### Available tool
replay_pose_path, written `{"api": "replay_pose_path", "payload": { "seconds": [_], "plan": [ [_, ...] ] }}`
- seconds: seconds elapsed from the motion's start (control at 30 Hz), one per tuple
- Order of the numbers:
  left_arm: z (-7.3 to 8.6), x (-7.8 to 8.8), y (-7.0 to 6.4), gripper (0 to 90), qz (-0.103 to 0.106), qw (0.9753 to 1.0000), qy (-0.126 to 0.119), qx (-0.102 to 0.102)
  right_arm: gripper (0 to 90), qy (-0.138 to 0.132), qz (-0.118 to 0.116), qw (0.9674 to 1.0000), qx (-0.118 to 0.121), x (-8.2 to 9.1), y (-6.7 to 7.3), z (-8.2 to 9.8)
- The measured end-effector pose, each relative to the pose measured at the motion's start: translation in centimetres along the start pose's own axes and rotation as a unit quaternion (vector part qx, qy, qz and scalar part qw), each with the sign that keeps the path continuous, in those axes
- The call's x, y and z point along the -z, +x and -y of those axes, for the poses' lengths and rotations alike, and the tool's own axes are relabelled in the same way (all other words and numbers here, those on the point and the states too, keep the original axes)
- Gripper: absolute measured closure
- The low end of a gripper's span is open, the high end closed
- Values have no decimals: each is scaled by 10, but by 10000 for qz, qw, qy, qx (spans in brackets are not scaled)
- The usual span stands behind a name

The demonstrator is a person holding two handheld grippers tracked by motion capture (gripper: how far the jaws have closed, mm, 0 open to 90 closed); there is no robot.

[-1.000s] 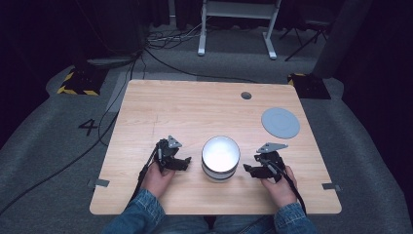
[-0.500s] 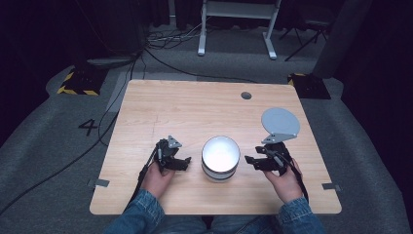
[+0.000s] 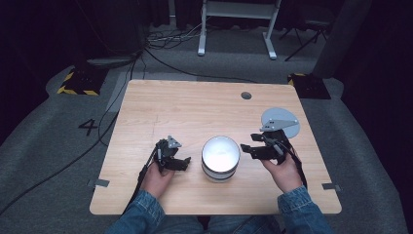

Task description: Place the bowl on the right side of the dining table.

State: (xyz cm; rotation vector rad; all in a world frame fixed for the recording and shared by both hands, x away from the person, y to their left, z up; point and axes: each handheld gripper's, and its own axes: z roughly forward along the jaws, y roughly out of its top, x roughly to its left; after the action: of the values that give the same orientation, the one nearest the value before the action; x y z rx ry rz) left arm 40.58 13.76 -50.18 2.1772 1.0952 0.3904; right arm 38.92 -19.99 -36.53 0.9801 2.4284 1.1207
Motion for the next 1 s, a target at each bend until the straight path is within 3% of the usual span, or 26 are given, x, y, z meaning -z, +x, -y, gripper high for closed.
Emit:
{"api": "replay_pose_path", "payload": {
  "seconds": [0.2,0.4,0.6,0.67,0.73,0.87,0.9,0.97,1.0],
  "plan": [
    [0,0,0,147,-8,10000,-3,-6,408,126,-112,9998,128,-14,9,-12],
    [0,0,1,147,-77,10000,-36,-35,477,475,-277,9983,209,-35,15,-24],
    [0,0,1,147,-77,10000,-33,-38,528,796,-300,9960,283,-51,16,-32],
    [-1,0,1,147,-65,10000,-31,-51,598,933,-277,9946,369,-57,15,-32],
    [-1,0,1,146,-63,10000,-29,-56,621,1082,-363,9927,391,-62,14,-33],
    [-1,0,1,146,-71,10000,-30,-47,641,1257,-278,9909,392,-70,15,-34],
    [-1,0,1,146,-65,10000,-27,-47,679,1395,-287,9888,440,-75,14,-36],
    [-1,0,1,146,-55,10000,-25,-53,707,1447,-314,9880,429,-76,15,-36],
    [-1,0,1,146,-50,10000,-25,-46,775,1584,-102,9857,569,-79,17,-37]
  ]
}}
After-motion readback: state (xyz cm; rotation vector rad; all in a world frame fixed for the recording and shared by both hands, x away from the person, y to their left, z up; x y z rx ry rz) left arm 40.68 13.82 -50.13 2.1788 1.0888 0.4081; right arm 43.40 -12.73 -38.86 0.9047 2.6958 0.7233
